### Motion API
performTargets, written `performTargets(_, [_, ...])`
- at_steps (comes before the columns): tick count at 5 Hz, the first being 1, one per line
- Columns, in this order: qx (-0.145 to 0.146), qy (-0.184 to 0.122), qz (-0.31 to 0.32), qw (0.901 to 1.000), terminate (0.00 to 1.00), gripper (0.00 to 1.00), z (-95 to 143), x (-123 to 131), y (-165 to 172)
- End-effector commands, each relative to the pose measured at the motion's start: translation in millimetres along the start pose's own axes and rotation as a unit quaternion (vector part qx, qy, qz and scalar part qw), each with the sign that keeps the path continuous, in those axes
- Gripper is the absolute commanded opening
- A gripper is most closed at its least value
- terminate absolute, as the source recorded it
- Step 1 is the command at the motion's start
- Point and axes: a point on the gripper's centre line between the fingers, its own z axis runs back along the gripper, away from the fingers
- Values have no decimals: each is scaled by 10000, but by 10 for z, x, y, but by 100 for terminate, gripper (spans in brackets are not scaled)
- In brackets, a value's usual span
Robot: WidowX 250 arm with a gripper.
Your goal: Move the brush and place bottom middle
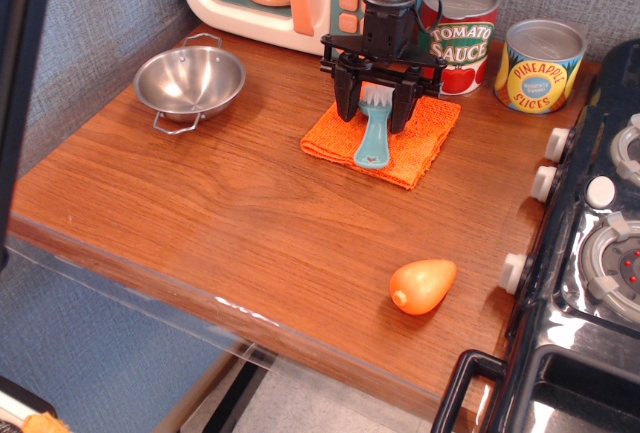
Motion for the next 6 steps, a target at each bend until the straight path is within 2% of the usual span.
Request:
performTargets(1, [-171,-1096,-381,9931,0,0,836,-509,92])
performTargets(2, [-173,-850,-651,9941,0,0,647,-906,56])
performTargets(3, [-76,-598,-716,9956,0,0,445,-1122,57])
performTargets(6, [148,49,-955,9953,0,0,27,-1280,143])
